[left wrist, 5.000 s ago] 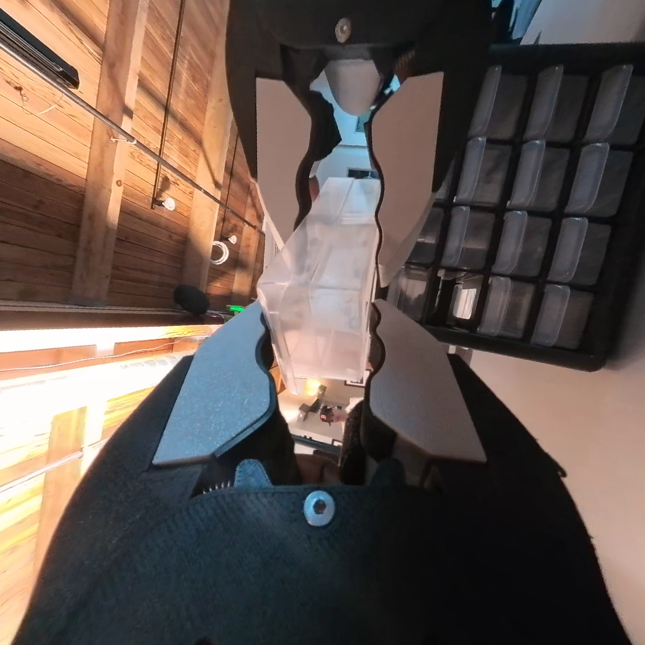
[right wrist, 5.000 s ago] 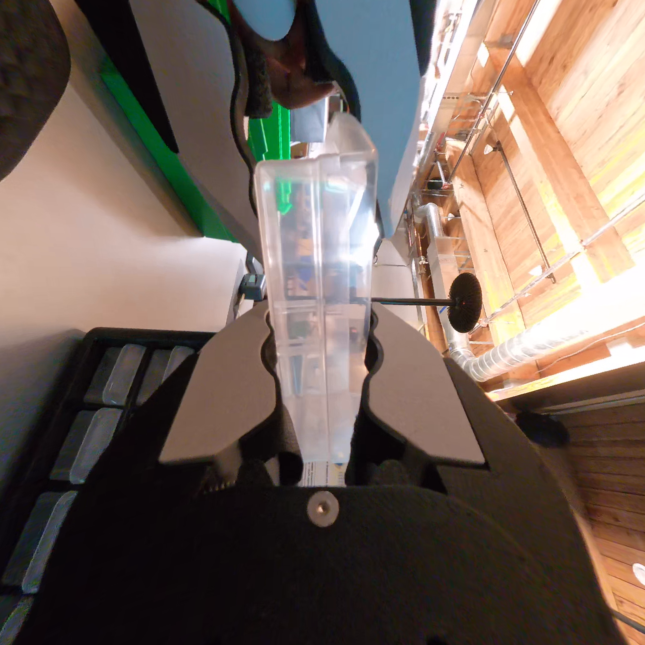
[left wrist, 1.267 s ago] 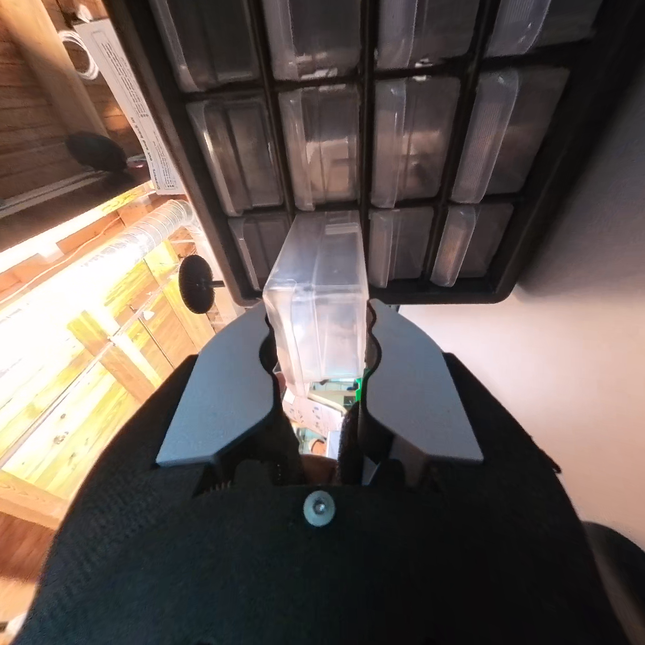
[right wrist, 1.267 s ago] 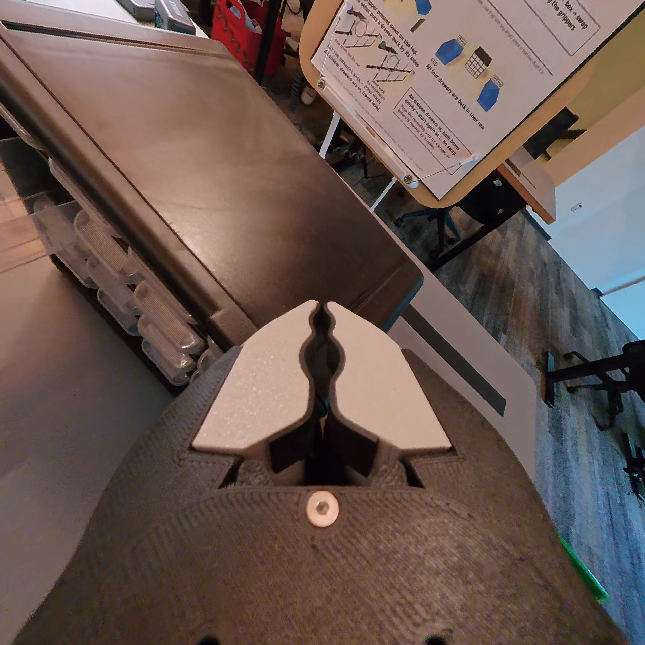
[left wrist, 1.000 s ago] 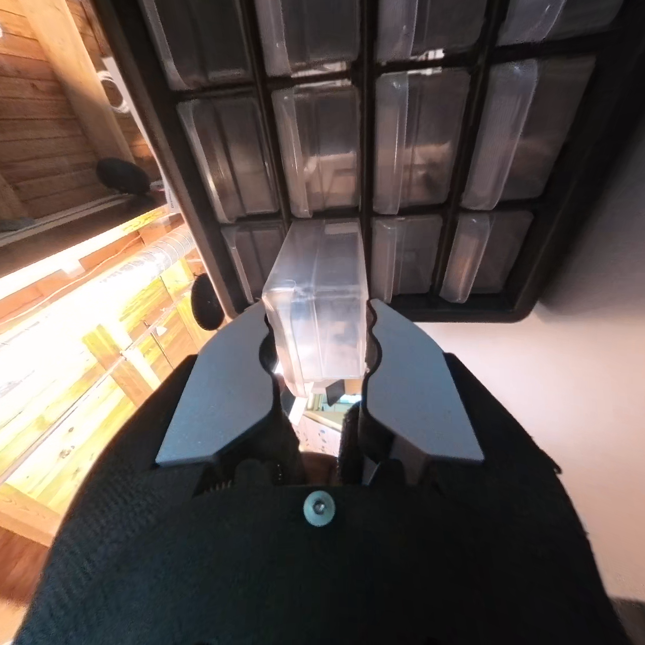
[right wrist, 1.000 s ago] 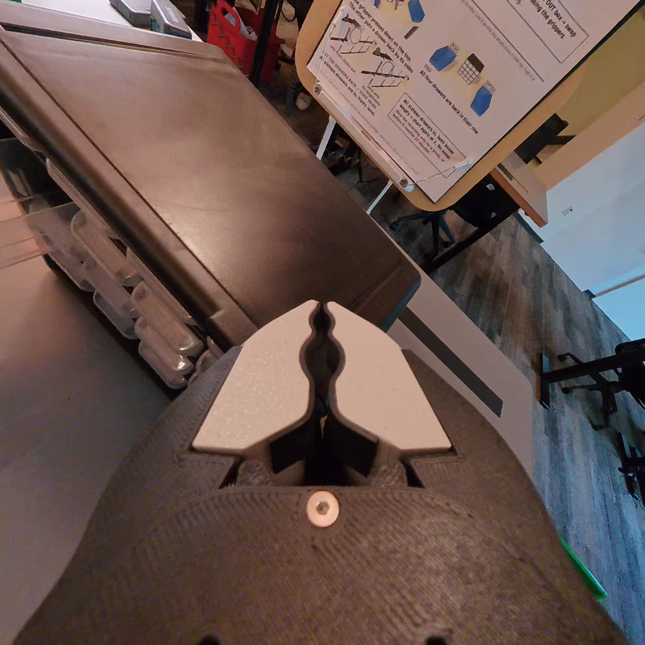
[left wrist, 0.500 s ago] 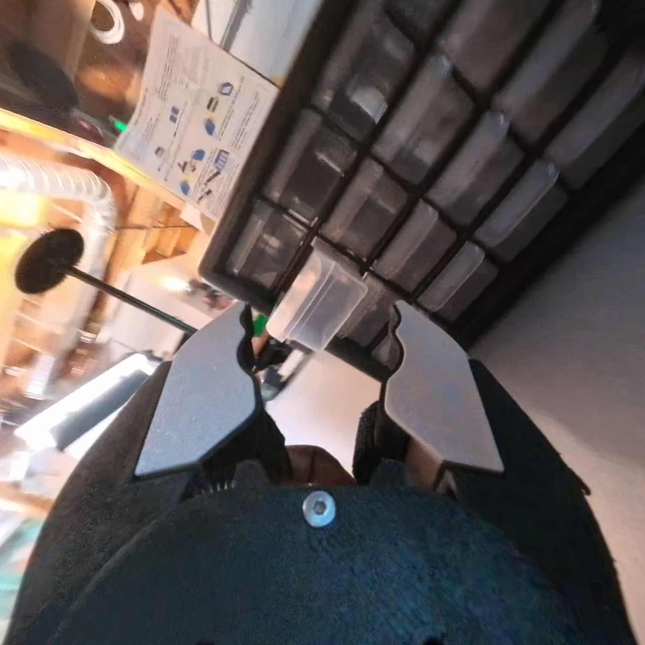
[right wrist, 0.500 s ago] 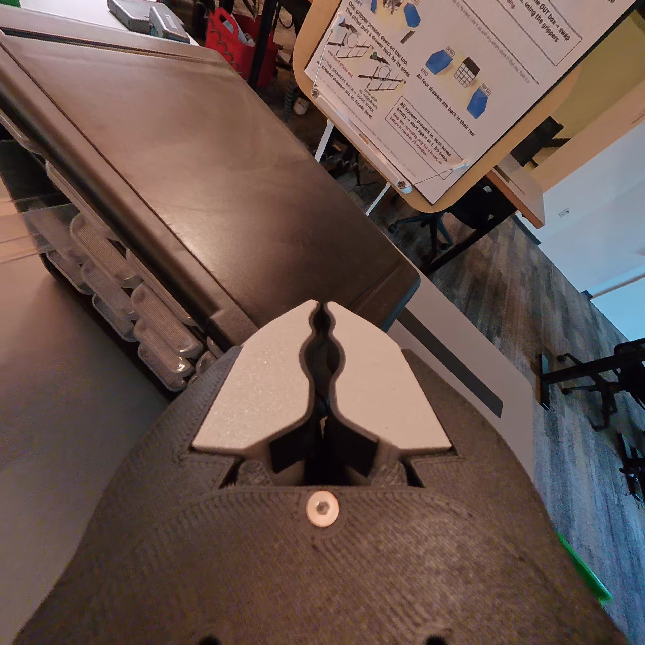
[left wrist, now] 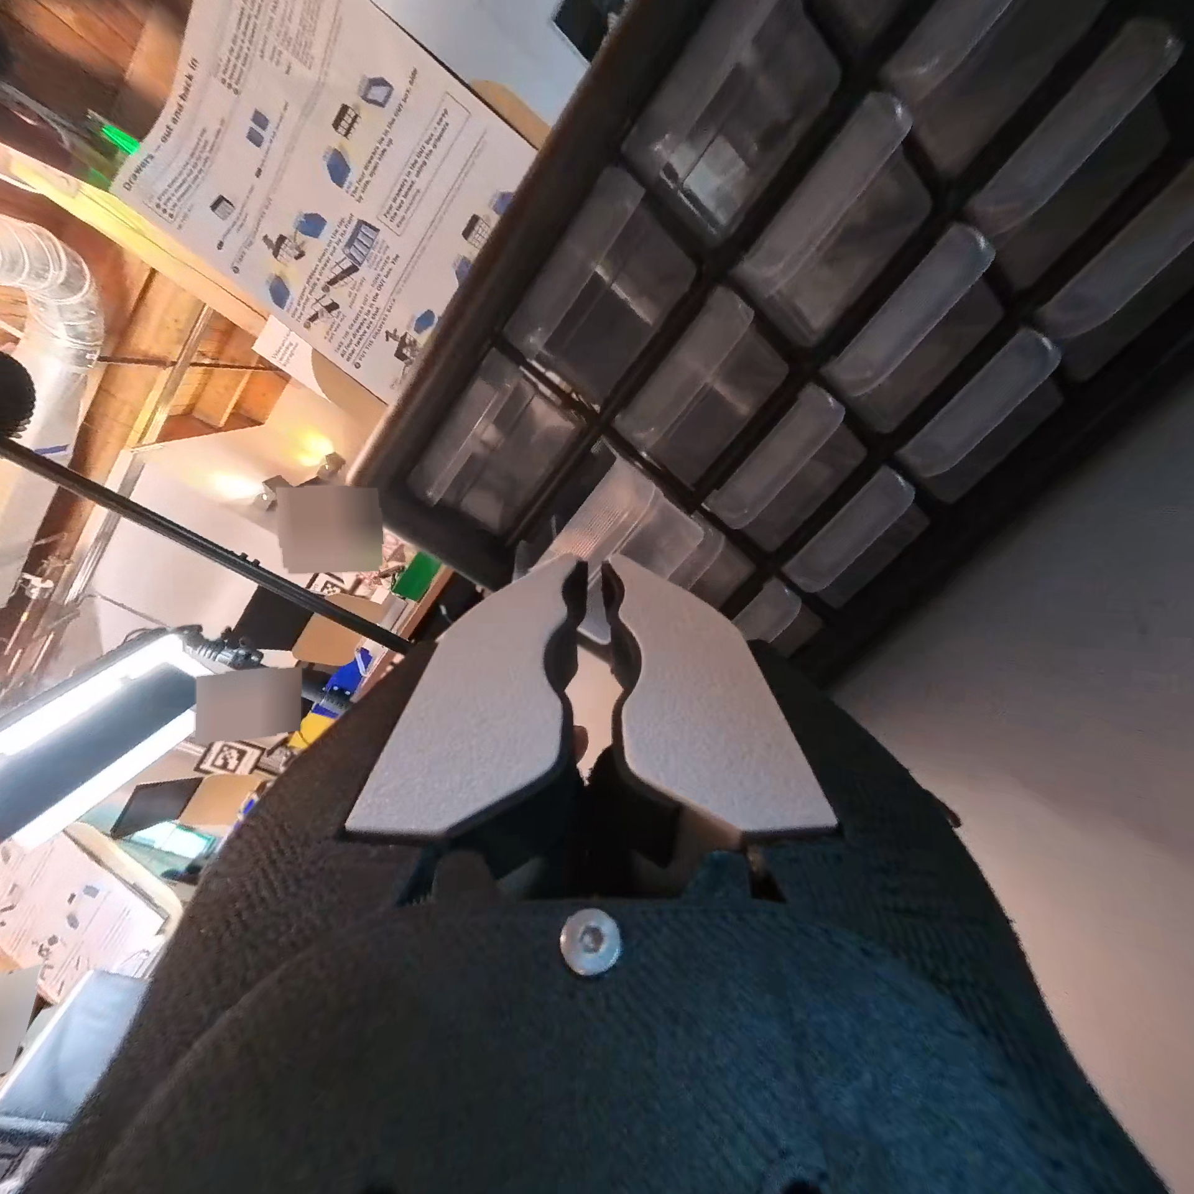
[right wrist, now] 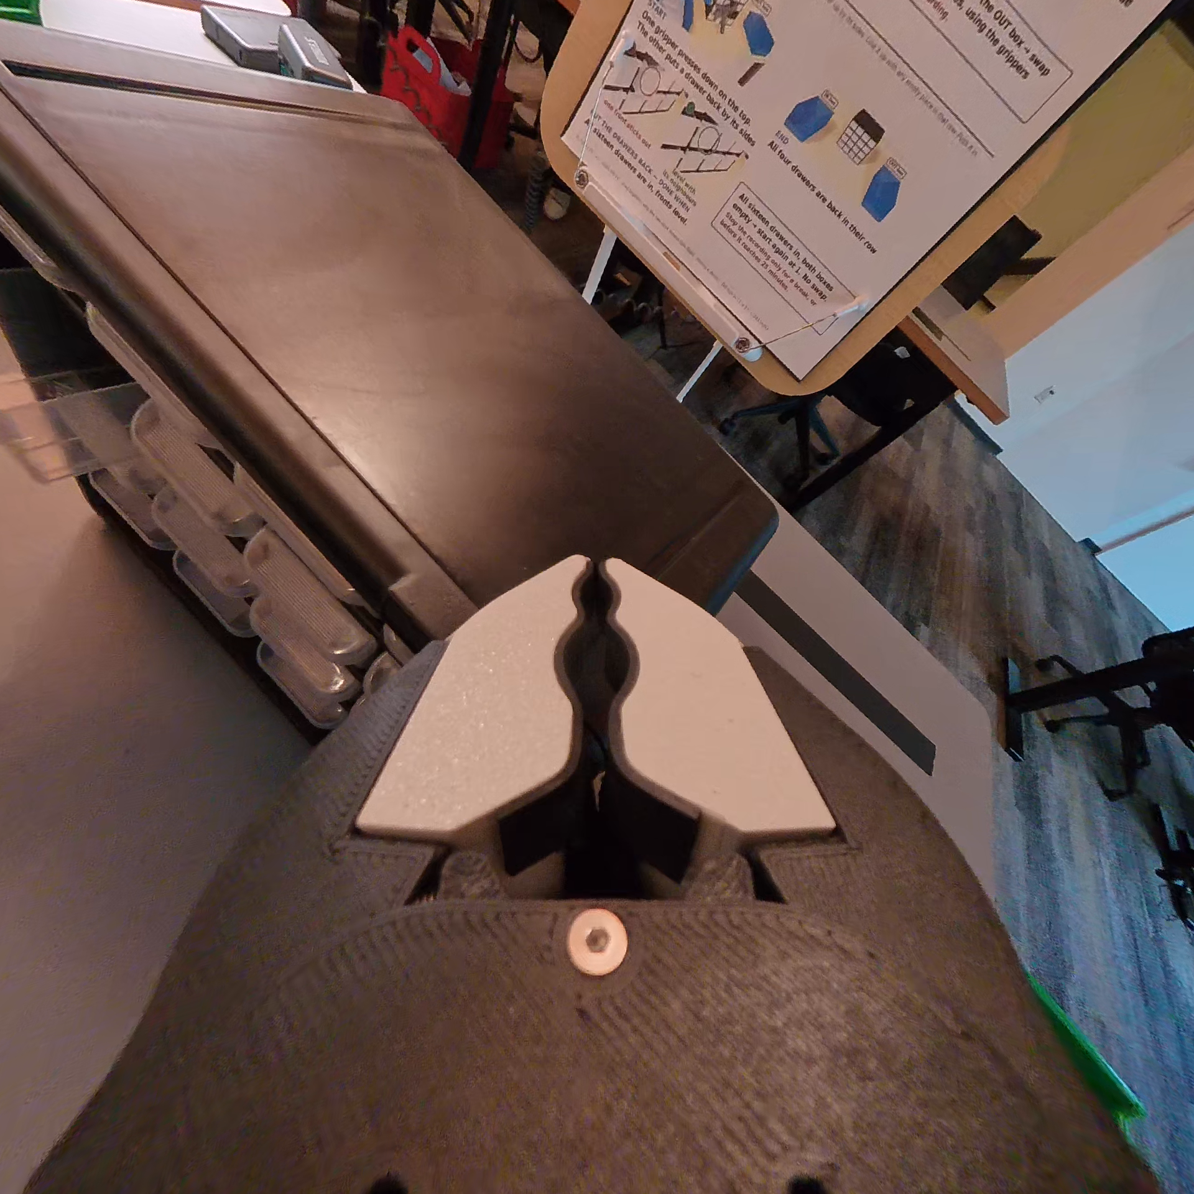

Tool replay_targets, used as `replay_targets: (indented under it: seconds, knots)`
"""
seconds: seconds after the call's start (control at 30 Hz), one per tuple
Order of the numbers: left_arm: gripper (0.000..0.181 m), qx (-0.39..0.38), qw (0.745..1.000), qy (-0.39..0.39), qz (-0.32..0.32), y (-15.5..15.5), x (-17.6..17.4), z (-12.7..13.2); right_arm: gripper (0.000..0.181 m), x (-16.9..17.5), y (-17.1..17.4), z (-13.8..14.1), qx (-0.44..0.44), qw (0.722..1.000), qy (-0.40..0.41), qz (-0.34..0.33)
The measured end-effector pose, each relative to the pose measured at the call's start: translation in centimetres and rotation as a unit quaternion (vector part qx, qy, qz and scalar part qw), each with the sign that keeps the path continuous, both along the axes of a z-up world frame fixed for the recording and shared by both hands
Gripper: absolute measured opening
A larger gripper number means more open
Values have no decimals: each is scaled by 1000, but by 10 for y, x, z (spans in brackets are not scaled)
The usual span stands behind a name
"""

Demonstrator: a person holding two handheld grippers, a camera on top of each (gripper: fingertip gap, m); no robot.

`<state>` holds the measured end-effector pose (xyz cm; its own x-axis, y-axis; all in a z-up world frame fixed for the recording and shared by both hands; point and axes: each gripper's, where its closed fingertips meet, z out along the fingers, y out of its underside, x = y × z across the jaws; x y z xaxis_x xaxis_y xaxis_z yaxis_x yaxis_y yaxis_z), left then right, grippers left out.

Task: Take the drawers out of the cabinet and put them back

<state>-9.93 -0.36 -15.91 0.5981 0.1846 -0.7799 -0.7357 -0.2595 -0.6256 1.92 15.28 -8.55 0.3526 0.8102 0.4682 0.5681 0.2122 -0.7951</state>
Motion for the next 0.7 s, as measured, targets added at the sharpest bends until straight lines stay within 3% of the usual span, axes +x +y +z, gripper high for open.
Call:
replay_targets:
  seconds: [0.7]
  knots:
    - [4,-38,999,-1,20,30,-21,-7,0,0,1,1,18,1000,-8,-7]
